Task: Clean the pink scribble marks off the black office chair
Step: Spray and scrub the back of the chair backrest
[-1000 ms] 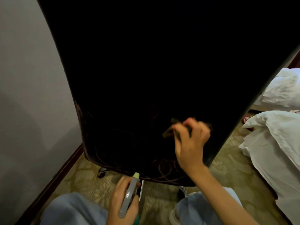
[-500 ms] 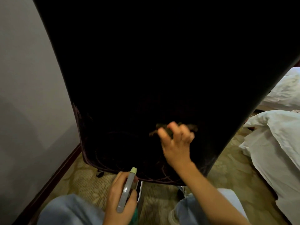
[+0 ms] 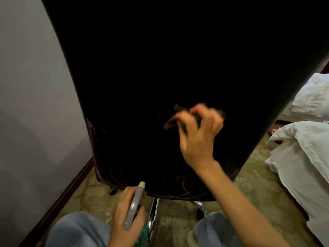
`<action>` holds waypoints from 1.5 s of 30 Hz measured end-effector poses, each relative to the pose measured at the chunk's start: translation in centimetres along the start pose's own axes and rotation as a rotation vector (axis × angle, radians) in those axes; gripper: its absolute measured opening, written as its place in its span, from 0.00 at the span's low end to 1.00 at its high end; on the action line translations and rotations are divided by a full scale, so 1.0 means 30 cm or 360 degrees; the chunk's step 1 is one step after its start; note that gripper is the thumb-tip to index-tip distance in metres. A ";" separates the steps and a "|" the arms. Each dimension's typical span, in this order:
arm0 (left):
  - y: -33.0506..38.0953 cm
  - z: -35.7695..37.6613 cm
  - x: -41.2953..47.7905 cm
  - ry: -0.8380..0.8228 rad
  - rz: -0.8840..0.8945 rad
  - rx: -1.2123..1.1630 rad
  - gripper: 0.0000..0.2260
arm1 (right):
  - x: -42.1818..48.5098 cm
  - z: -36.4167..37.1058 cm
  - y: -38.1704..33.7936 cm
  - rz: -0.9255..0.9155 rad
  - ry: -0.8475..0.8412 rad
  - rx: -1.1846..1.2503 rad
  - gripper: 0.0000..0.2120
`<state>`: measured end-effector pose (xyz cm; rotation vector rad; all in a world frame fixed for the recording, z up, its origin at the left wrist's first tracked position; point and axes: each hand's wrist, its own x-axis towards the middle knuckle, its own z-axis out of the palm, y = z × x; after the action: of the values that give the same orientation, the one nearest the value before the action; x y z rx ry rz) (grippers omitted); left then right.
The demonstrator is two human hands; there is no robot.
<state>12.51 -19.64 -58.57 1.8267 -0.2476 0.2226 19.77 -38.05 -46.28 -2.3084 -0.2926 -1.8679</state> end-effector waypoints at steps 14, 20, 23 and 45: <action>-0.007 -0.022 0.025 -0.0015 0.0033 0.0102 0.18 | -0.431 0.142 0.021 -0.0533 -0.0527 -0.0429 0.19; -0.034 -0.016 0.003 -0.0092 0.0007 0.0133 0.23 | -0.502 0.070 0.008 -0.0343 -0.0755 -0.0261 0.18; -0.010 -0.005 0.011 -0.0100 0.0008 0.0099 0.25 | -0.360 -0.024 0.063 -0.0058 -0.0449 -0.0041 0.14; 0.286 0.251 0.277 -0.0067 0.0399 0.0161 0.07 | -0.676 0.012 0.301 -0.0129 -0.0573 -0.0368 0.16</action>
<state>18.22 -29.57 -50.30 1.9000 -0.5039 0.3772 18.25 -47.76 -66.18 -2.8303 -0.2242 -1.5815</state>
